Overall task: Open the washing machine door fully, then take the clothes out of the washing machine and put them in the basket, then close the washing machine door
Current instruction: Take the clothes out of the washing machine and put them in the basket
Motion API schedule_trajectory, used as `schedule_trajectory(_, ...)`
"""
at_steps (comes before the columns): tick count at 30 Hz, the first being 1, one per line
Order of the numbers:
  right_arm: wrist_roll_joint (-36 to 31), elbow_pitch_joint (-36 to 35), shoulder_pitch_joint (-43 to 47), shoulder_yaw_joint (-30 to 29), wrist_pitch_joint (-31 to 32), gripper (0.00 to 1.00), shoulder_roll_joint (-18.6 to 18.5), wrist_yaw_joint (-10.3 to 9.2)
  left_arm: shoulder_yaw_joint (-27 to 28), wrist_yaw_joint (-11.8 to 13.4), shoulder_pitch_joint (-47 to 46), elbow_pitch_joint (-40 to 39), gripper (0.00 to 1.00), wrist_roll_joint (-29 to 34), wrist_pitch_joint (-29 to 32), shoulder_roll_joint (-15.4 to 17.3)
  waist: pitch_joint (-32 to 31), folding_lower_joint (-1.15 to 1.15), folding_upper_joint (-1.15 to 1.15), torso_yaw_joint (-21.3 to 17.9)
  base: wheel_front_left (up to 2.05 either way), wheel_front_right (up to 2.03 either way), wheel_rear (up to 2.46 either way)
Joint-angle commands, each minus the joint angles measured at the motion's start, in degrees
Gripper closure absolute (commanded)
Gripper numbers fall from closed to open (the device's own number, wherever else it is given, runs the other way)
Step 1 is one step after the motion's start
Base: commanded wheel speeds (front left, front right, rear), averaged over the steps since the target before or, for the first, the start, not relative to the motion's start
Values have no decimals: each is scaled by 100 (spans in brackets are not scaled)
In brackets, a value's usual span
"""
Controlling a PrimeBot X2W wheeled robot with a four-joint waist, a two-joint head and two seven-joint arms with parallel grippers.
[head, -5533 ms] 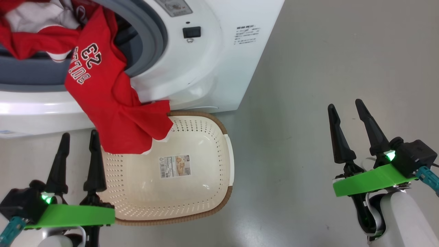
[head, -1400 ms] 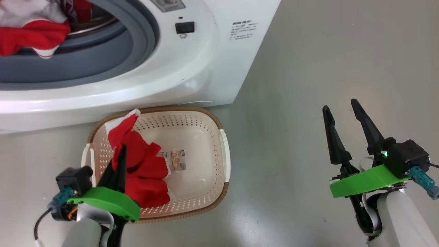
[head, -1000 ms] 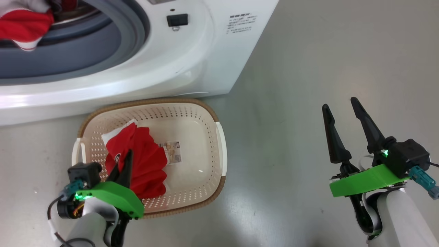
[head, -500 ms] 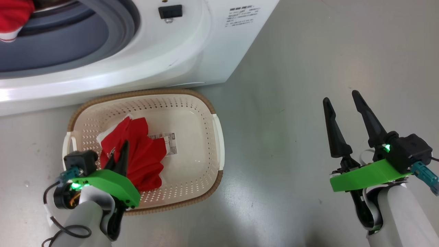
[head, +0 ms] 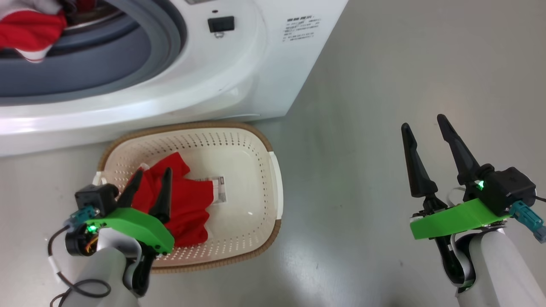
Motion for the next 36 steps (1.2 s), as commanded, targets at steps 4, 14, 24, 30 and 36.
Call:
schedule_trajectory(4, 14, -68, 145, 105, -36, 0, -1, 2, 339, 9, 335, -376, 0, 86, -29, 182, -326, 0, 0, 46, 0, 0, 0)
schedule_trajectory(14, 6, 52, 326, 94, -36, 0, -1, 2, 975, 9, 807, -1280, 0, 511, -29, 102, -996, 0, 0, 141, 0, 0, 0)
schedule_trajectory(24, 26, 158, 638, 55, -36, 0, -1, 2, 1532, 9, 1440, -2208, 0, 924, -29, -63, -1654, 0, 0, 199, 0, 0, 0)
schedule_trajectory(30, 24, 185, 873, -10, -36, 0, -1, 2, 1716, 9, 1886, -2743, 0, 1161, -29, -146, -1970, 0, 0, 252, 0, 0, 0)
schedule_trajectory(36, 25, 204, 1118, -92, -36, 0, -1, 2, 1970, 9, 2384, -3255, 0, 1252, -29, -201, -2251, 0, 0, 273, 0, 0, 0)
